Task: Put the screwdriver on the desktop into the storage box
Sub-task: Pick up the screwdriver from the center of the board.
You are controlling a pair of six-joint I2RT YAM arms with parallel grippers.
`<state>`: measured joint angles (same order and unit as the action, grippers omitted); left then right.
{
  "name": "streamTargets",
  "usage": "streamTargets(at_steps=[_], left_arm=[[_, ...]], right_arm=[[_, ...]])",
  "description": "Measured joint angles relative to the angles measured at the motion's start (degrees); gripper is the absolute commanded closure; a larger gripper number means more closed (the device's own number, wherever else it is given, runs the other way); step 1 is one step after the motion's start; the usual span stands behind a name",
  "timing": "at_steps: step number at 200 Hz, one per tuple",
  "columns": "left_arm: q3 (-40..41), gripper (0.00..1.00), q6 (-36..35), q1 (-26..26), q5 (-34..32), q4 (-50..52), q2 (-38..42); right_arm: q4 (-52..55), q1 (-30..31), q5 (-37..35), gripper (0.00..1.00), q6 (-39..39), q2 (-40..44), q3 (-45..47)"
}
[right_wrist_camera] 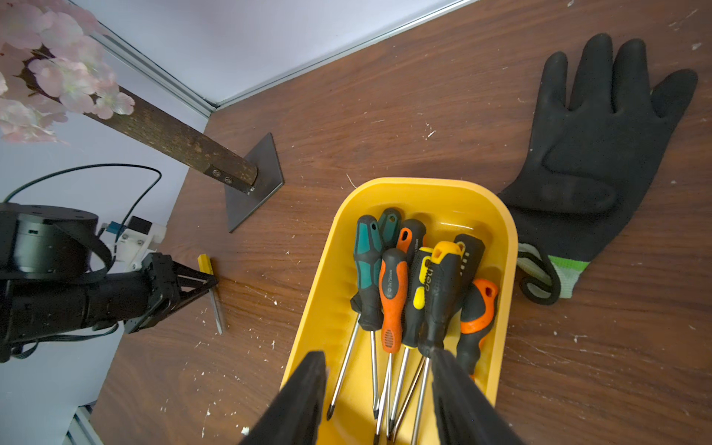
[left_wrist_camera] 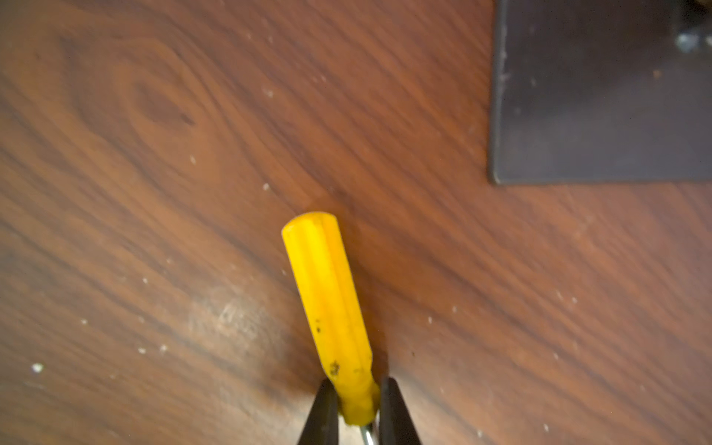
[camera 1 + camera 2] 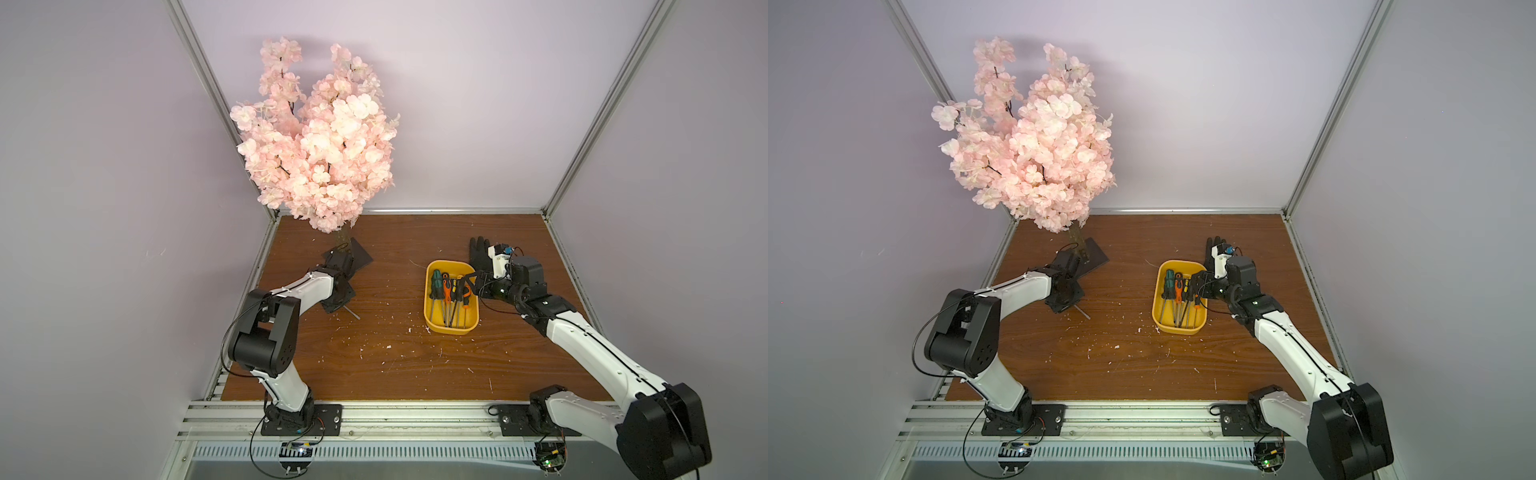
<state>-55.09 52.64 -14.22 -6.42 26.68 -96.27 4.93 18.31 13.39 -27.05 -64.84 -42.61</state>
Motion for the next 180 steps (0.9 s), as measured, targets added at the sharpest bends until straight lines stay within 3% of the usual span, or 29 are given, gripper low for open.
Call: streamTargets(at_steps=[36, 97, 149, 180], left_arm=[[0.1, 1.0, -2.1, -5.2, 3.7, -2.4, 3.1], [-1.5, 1.0, -8.7, -14.8, 15.9, -11.0, 3.3], [-2.2, 1.0, -12.6, -16.4, 26.7, -21.6, 6.1], [-2.4, 1.0, -14.8, -17.7, 30.0, -25.1, 7.1]], right_arm=[[-2.7, 0.0, 2.5, 0.48, -0.9, 0.0, 0.4], [-10.4, 0.4, 11.6, 0.47, -4.3, -1.6, 1.6], [-15.5, 1.4, 15.8, 0.46, -7.1, -3.1, 1.7], [-17.1, 1.6, 17.4, 0.46, -8.3, -4.2, 1.7]])
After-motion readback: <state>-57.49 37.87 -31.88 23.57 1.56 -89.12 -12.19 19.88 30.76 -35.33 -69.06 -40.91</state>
